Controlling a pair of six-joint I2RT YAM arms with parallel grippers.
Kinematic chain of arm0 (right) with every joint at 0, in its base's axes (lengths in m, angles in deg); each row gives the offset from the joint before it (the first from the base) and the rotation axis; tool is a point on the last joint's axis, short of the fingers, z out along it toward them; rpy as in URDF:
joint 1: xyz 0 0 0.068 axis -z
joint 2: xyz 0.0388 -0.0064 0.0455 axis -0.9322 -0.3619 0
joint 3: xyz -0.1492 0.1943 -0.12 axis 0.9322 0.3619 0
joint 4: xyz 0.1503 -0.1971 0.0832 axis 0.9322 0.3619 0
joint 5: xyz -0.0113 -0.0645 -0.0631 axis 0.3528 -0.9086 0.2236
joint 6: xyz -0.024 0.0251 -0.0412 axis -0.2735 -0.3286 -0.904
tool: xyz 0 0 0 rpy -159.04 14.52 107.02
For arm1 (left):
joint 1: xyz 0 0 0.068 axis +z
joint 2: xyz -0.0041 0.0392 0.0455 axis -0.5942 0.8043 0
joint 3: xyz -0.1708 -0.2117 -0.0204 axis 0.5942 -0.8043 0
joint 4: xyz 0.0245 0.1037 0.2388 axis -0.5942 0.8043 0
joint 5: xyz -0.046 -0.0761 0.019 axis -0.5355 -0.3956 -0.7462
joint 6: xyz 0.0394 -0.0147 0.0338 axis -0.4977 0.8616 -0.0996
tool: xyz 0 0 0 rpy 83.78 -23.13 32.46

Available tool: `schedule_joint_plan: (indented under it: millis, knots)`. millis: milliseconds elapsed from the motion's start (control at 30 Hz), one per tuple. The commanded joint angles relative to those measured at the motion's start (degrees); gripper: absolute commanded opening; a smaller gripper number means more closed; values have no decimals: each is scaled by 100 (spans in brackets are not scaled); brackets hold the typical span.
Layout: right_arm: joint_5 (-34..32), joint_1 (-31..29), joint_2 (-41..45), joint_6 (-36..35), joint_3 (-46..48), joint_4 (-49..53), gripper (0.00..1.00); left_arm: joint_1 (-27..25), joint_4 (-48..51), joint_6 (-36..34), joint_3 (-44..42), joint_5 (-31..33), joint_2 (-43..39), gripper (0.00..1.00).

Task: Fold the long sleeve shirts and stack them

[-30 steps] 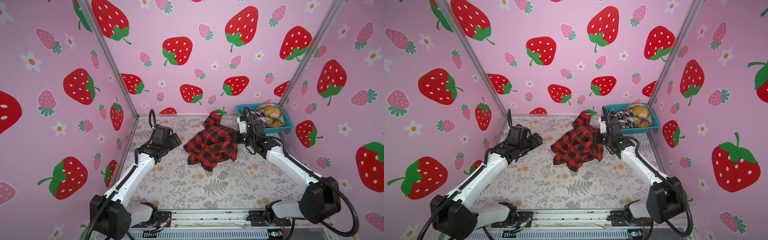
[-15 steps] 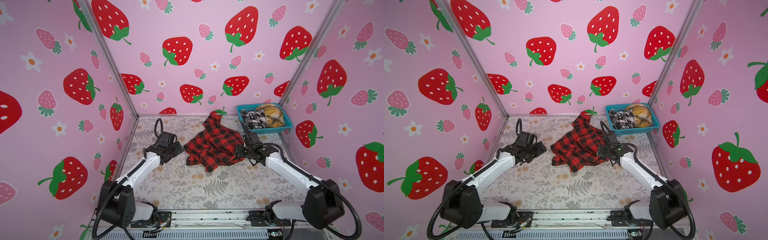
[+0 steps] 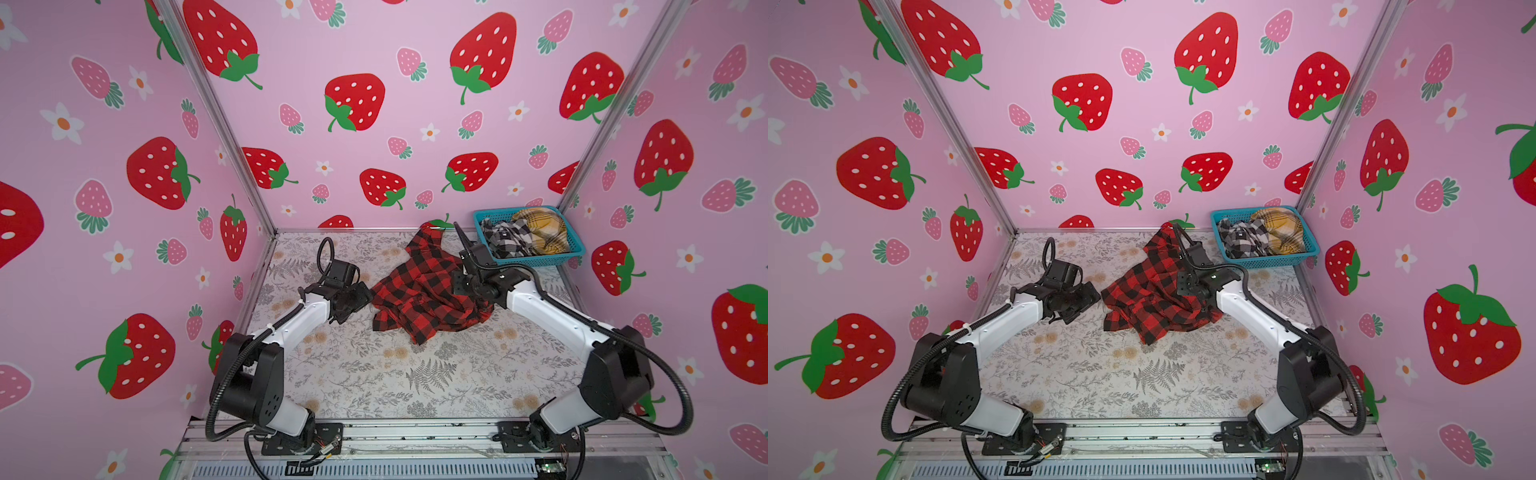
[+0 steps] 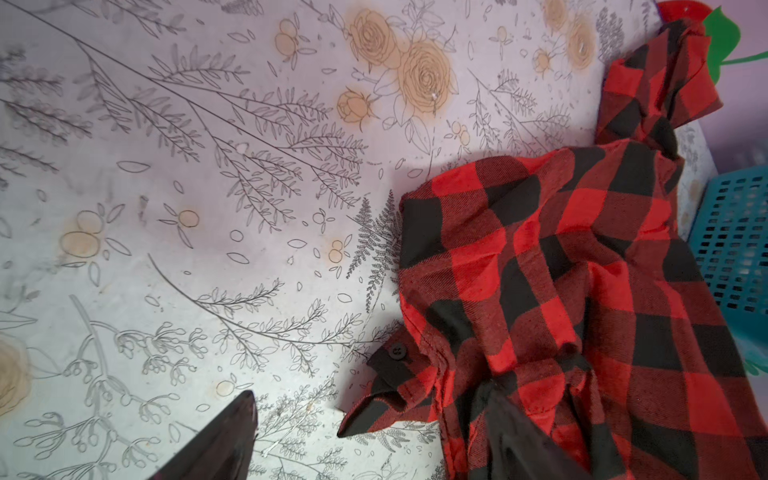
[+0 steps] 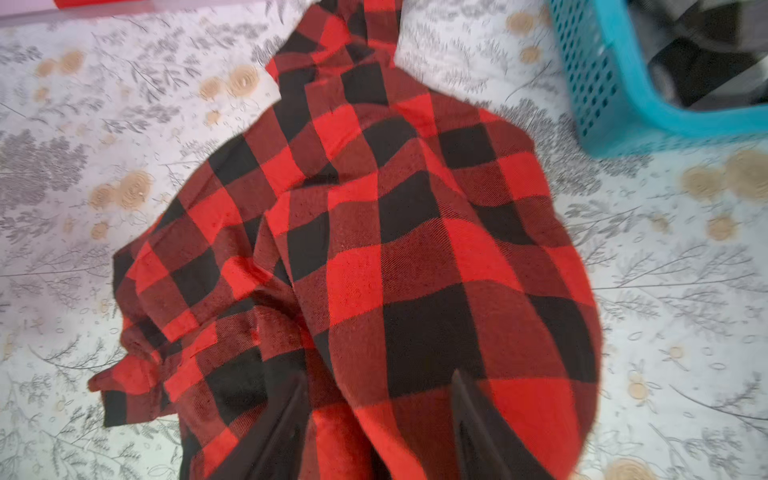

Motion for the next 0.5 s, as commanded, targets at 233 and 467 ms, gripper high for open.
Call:
schedule_joint_plan:
  millis: [233, 467]
  knots:
    - [1026, -409, -502, 272, 1014, -33, 27, -576, -144, 457, -216, -71, 32, 87]
    - [2181, -1269, -243, 644, 1598, -599, 24, -767, -254, 695, -341, -157, 62, 87]
